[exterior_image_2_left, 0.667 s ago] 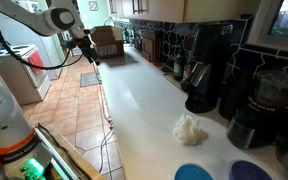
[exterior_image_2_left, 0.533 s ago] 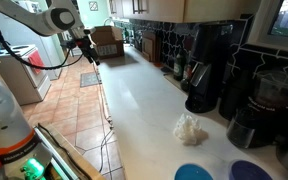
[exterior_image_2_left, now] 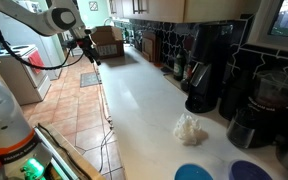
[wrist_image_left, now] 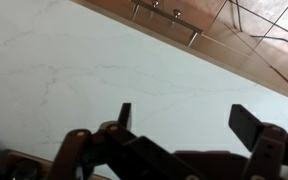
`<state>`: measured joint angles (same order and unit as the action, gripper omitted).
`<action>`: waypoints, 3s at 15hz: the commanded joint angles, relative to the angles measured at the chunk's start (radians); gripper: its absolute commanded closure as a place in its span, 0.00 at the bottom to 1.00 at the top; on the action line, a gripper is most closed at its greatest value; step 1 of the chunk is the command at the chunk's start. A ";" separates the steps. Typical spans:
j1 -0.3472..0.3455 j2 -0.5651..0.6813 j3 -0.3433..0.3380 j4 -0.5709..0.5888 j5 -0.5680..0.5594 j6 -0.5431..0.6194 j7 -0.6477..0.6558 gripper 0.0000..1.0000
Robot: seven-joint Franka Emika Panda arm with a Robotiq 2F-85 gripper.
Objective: Slide the sauce tray by holding the bottom left corner and rotating it anticlockwise
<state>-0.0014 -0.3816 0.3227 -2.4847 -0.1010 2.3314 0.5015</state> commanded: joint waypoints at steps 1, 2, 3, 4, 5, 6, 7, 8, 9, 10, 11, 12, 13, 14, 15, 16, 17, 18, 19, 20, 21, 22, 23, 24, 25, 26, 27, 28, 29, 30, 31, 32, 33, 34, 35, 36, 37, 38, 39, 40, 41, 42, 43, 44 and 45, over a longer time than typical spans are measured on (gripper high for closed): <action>-0.036 0.061 -0.046 0.027 -0.037 0.038 0.057 0.00; -0.051 0.084 -0.060 0.038 -0.043 0.062 0.069 0.00; -0.064 0.101 -0.070 0.045 -0.055 0.087 0.081 0.00; -0.083 0.130 -0.080 0.058 -0.078 0.121 0.101 0.00; -0.094 0.152 -0.091 0.067 -0.097 0.155 0.116 0.00; -0.112 0.177 -0.096 0.076 -0.133 0.191 0.148 0.00; -0.129 0.201 -0.103 0.084 -0.178 0.227 0.178 0.00; -0.155 0.225 -0.106 0.090 -0.250 0.265 0.235 0.00; -0.168 0.248 -0.116 0.099 -0.303 0.295 0.285 0.00; -0.187 0.277 -0.128 0.105 -0.379 0.339 0.348 0.00; -0.196 0.300 -0.141 0.114 -0.451 0.372 0.405 0.00; -0.242 0.334 -0.120 0.128 -0.527 0.411 0.468 0.00; -0.254 0.361 -0.127 0.145 -0.602 0.429 0.531 0.00; -0.266 0.399 -0.133 0.167 -0.662 0.454 0.589 0.00; -0.275 0.429 -0.138 0.190 -0.730 0.463 0.651 0.00; -0.278 0.462 -0.144 0.217 -0.794 0.469 0.706 0.00; -0.277 0.493 -0.152 0.244 -0.838 0.473 0.748 0.00; -0.275 0.530 -0.162 0.278 -0.893 0.479 0.790 0.00; -0.270 0.560 -0.172 0.308 -0.941 0.474 0.831 0.00; -0.268 0.595 -0.184 0.341 -0.987 0.481 0.868 0.00; -0.264 0.627 -0.194 0.373 -1.032 0.479 0.905 0.00; -0.264 0.664 -0.203 0.407 -1.063 0.483 0.934 0.00; -0.267 0.698 -0.211 0.437 -1.088 0.504 0.957 0.00; -0.267 0.729 -0.223 0.470 -1.127 0.523 0.986 0.00; -0.269 0.761 -0.234 0.502 -1.155 0.543 1.001 0.00; -0.268 0.790 -0.247 0.535 -1.194 0.566 1.022 0.00; -0.269 0.820 -0.258 0.568 -1.221 0.586 1.032 0.00; -0.282 0.849 -0.247 0.583 -1.181 0.593 0.997 0.00; -0.274 0.779 -0.242 0.523 -1.166 0.555 0.991 0.00; -0.276 0.799 -0.244 0.539 -1.166 0.557 0.990 0.00; -0.276 0.803 -0.244 0.542 -1.166 0.557 0.990 0.00; -0.275 0.801 -0.243 0.542 -1.166 0.557 0.990 0.00; -0.274 0.797 -0.242 0.542 -1.166 0.557 0.990 0.00; -0.273 0.794 -0.242 0.542 -1.166 0.557 0.990 0.00; -0.273 0.793 -0.241 0.542 -1.166 0.557 0.990 0.00; -0.273 0.792 -0.241 0.542 -1.166 0.557 0.990 0.00; -0.271 0.817 -0.247 0.575 -1.175 0.564 1.000 0.00; -0.280 0.842 -0.240 0.601 -1.155 0.575 0.972 0.00; -0.280 0.856 -0.242 0.621 -1.165 0.582 0.968 0.00; -0.292 0.884 -0.230 0.651 -1.129 0.578 0.919 0.00; -0.292 0.903 -0.233 0.680 -1.135 0.579 0.908 0.00; -0.310 0.928 -0.218 0.702 -1.091 0.582 0.855 0.00; -0.325 0.952 -0.206 0.724 -1.058 0.585 0.810 0.00; -0.341 0.979 -0.191 0.748 -1.016 0.579 0.749 0.00; -0.356 1.002 -0.174 0.771 -0.975 0.569 0.696 0.00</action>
<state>-0.3012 0.5291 0.0977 -1.7969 -1.1745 2.8887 1.3413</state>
